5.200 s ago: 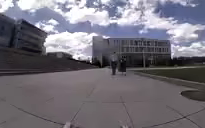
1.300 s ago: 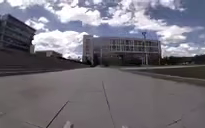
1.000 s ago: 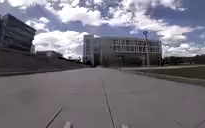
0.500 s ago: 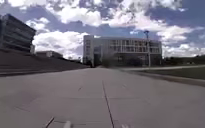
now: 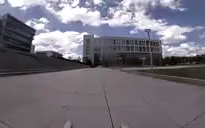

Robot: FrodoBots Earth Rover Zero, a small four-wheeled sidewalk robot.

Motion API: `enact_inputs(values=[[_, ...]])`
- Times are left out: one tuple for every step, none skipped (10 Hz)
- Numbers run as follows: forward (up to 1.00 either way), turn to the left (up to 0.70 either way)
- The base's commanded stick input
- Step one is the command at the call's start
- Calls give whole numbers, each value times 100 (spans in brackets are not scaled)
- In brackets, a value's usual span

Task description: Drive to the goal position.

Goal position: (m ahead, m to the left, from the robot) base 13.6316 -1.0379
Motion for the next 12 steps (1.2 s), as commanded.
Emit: enact_inputs(values=[[70,0],[70,0],[70,0],[70,0],[70,0],[70,-1],[70,-6],[70,-11],[70,-16],[70,-21],[70,0],[70,0]])
